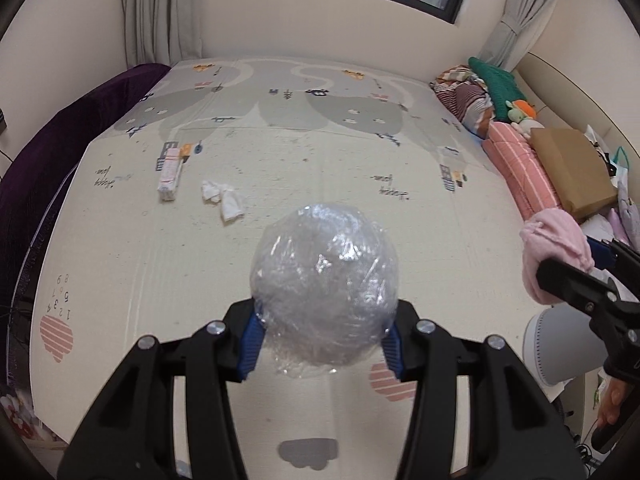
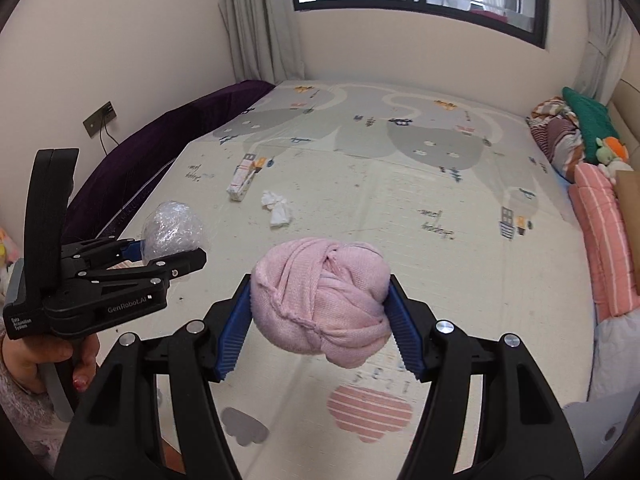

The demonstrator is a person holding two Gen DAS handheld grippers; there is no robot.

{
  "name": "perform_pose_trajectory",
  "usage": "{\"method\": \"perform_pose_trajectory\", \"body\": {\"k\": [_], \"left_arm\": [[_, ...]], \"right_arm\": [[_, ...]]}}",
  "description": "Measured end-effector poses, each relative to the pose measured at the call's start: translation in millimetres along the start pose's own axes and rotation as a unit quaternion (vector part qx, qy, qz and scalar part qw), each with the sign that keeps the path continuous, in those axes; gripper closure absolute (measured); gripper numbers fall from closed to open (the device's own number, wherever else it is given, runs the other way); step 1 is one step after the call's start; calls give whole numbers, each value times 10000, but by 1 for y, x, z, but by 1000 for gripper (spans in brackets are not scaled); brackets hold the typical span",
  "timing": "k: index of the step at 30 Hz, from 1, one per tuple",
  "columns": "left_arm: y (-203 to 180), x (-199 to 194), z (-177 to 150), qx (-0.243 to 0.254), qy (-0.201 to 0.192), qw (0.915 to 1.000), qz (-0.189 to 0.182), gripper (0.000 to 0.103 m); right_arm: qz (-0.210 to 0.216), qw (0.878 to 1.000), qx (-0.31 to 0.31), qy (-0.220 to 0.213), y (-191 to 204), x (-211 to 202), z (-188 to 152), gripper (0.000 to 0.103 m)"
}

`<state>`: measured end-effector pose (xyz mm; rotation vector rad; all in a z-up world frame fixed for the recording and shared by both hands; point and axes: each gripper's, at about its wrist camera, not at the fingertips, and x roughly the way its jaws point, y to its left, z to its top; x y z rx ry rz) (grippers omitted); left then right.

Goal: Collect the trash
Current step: 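Carry the plastic-wrap ball in the left tool and pink ball in the right tool to the bin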

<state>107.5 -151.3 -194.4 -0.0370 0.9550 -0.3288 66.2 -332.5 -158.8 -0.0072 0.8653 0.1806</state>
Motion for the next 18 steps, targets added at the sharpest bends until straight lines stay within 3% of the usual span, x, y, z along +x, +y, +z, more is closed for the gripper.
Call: {"method": "perform_pose_trajectory", "body": {"k": [4, 10, 13, 18], "left_arm": [[-94, -9, -6, -68, -64, 9987, -496, 54], [-246, -14, 0, 711, -54, 9895, -1254, 54], [-321, -15, -2, 1309, 4, 9785, -1593, 54], [-428, -11, -17, 2260, 213, 9510, -2100, 54]], "right_arm": [[-423, 9985, 298, -154, -91, -73, -37, 42], [-1289, 9867, 938, -327, -218, -169, -94, 42], [-1749, 9740, 1372, -441, -271, -213, -122, 42], [-2364, 9458, 2144, -591, -346, -269, -176, 41]]}}
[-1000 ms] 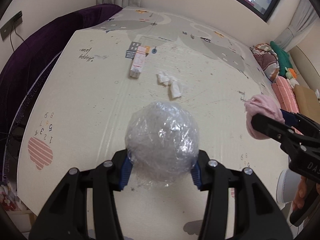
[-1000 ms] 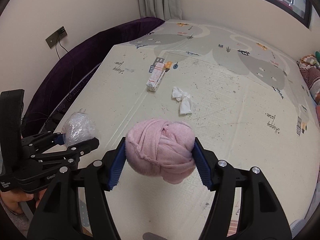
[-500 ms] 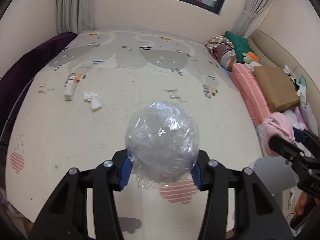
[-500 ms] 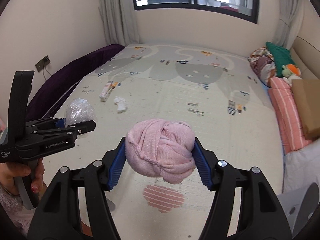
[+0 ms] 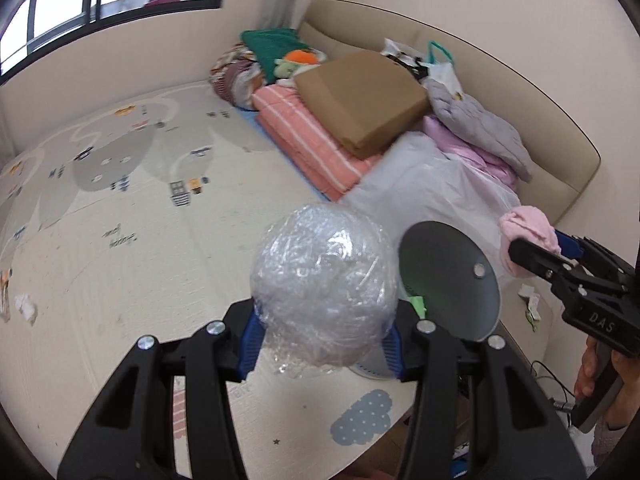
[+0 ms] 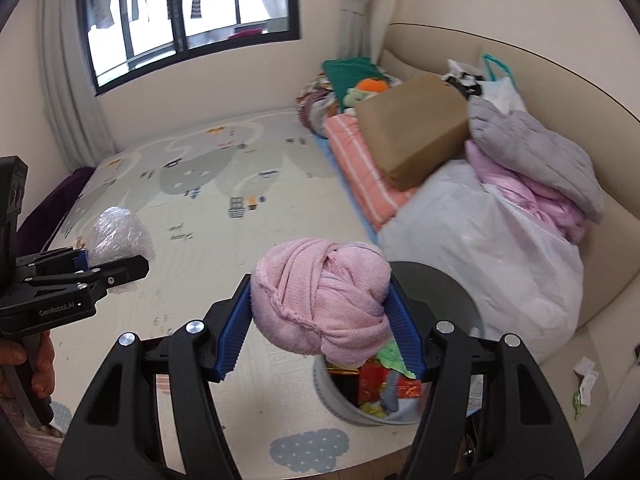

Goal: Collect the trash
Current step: 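Carry the plastic-wrap ball in the left tool and pink ball in the right tool to the bin, then open the left tool over the bin while the right tool releases the pink ball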

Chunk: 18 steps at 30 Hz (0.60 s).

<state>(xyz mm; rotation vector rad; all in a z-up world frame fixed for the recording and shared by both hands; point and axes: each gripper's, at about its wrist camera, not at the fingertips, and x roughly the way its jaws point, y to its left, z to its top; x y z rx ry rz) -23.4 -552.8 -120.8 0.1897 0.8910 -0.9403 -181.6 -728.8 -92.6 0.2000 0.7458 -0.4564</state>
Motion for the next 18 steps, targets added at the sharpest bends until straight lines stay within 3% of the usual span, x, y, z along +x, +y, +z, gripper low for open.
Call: {"method": "perform_pose_trajectory", "body": {"k": [3, 9, 15, 18], "left_arm": [[-41, 23, 11, 381, 165, 9987, -279, 54], [-102, 54, 19, 978, 416, 9920, -686, 54], [-140, 68, 25, 1458, 493, 9837, -930, 52], [-150, 72, 27, 1541, 578, 9810, -1029, 42]], "right_arm": [[-232, 9988, 425, -37, -45, -6, -5, 41], [-432, 9949, 906, -131, -96, -15, -9, 41], [-534, 9927, 1071, -125, -116, -15, -11, 40], [-433, 9935, 1050, -68, -119, -10, -9, 37]]}}
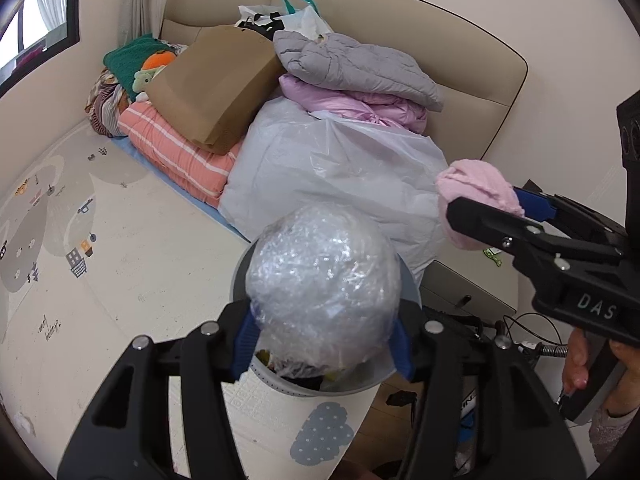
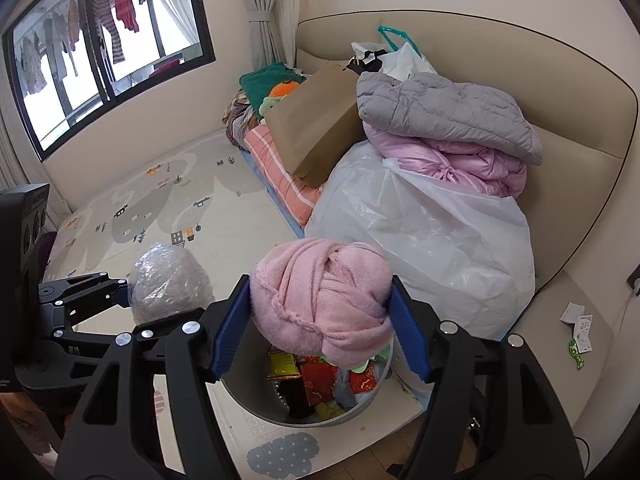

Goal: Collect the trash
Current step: 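Open the left tool over the bin while the right tool releases the pink ball, then move both open tools back over the bed toward the white tissue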

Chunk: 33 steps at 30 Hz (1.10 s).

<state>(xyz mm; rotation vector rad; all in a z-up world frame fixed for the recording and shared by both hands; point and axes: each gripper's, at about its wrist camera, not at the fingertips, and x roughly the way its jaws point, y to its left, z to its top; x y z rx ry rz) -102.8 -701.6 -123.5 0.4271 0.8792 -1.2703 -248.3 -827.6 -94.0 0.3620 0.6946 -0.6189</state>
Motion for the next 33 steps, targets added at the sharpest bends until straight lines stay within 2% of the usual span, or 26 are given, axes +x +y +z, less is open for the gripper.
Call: {"method": "perform_pose_trajectory", "body": {"k": [1, 3, 8, 15, 22, 25, 28, 33], "left_arm": [[0, 1, 0, -11, 18, 10000, -18, 33], [-1, 2, 2, -43, 12, 10000, 2, 26], [1, 0, -1, 39, 60, 9999, 141, 26], [21, -17, -8, -241, -57, 9990, 377, 26], [56, -51, -27, -742, -307, 9934, 821, 25], [75, -69, -39, -1017, -416, 9882, 1069, 25], [100, -91, -54, -1385, -552, 9795, 1352, 25], [145, -136, -92, -2144, -789, 9543, 1926, 25]], "right_arm": [[20, 10000, -24, 0, 1, 1, 1, 34], [12, 10000, -65, -45, 2, 2, 4, 28], [12, 9999, 21, -139, -2, 1, 13, 26], [107, 9999, -56, -90, 5, 1, 16, 26], [482, 9973, -538, 95, 54, 13, 16, 26], [690, 9939, -844, 151, 85, 19, 19, 26], [947, 9881, -1196, 204, 123, 24, 19, 26], [1440, 9717, -1843, 323, 194, 32, 13, 25]]}}
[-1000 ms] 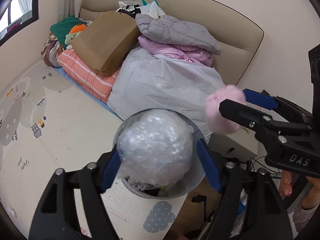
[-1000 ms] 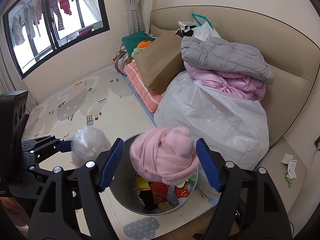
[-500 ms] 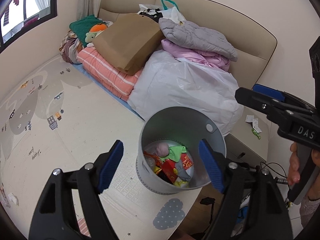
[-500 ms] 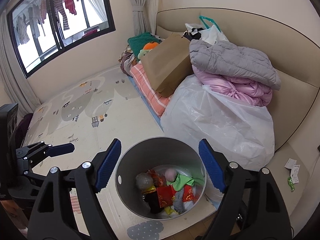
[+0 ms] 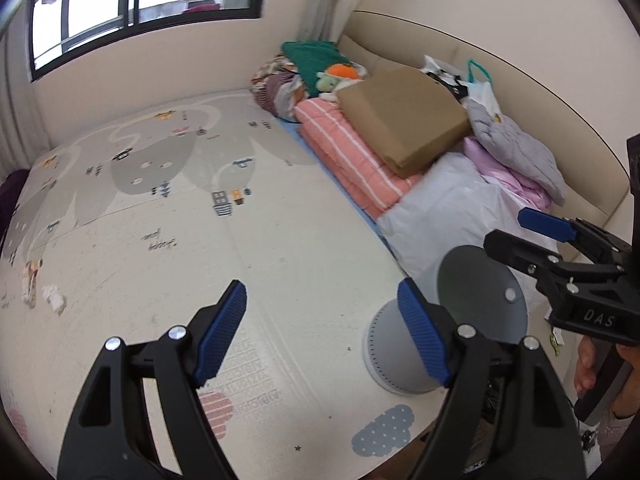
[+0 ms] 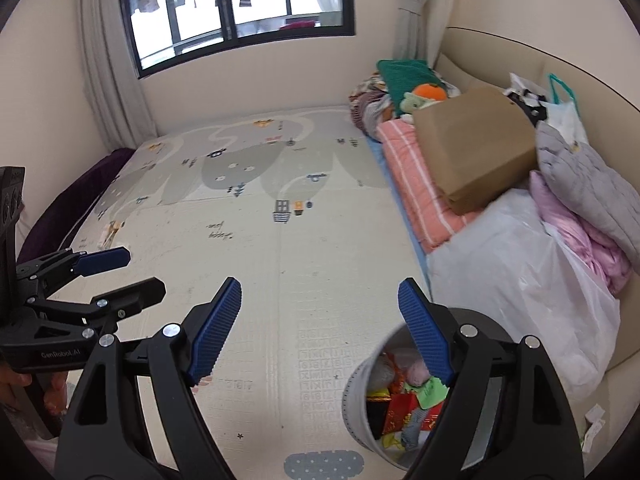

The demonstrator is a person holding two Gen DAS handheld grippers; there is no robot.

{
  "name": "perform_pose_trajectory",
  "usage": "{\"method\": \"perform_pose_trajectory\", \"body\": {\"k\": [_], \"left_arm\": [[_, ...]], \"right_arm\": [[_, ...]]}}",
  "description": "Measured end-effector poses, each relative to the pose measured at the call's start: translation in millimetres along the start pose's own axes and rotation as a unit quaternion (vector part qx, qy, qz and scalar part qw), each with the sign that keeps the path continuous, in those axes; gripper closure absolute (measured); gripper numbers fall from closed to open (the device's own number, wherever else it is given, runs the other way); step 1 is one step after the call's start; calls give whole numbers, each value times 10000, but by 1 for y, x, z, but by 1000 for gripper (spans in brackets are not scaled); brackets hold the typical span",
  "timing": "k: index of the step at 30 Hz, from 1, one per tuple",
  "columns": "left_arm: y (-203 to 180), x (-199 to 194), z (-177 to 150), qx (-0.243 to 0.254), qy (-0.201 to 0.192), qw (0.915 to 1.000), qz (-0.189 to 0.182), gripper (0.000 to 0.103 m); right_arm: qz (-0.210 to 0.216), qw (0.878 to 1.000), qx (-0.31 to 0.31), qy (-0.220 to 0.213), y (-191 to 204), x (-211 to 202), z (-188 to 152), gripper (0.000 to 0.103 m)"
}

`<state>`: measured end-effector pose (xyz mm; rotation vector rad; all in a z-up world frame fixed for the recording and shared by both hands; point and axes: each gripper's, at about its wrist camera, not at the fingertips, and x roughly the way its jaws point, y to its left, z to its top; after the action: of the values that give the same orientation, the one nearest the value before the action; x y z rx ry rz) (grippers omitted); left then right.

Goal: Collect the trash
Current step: 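Move both open tools back over the bed toward the white tissue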

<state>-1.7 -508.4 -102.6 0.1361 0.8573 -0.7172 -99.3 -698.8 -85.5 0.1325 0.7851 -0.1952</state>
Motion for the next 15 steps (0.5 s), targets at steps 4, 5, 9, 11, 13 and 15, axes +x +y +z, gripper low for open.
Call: {"method": "perform_pose_trajectory", "body": {"k": [4, 5, 9, 11, 13, 15], "left_arm": [[63, -26, -12, -643, -156, 9964, 538, 25], [81, -33, -17, -830, -186, 9942, 653, 24], [154, -62, -38, -1448, -273, 9832, 1080, 24], [194, -77, -51, -1698, -303, 9769, 1261, 24], [236, -89, -63, -1884, -301, 9717, 1391, 24], [281, -101, -75, -2001, -277, 9678, 1500, 24]], "right_arm": [[434, 9976, -529, 85, 63, 21, 18, 25], [534, 9964, -644, 99, 80, 25, 21, 25], [915, 9902, -1044, 122, 155, 43, 35, 25], [1078, 9868, -1200, 125, 195, 52, 39, 25], [1190, 9837, -1337, 149, 237, 64, 43, 25], [1272, 9816, -1414, 197, 281, 77, 45, 25]]}}
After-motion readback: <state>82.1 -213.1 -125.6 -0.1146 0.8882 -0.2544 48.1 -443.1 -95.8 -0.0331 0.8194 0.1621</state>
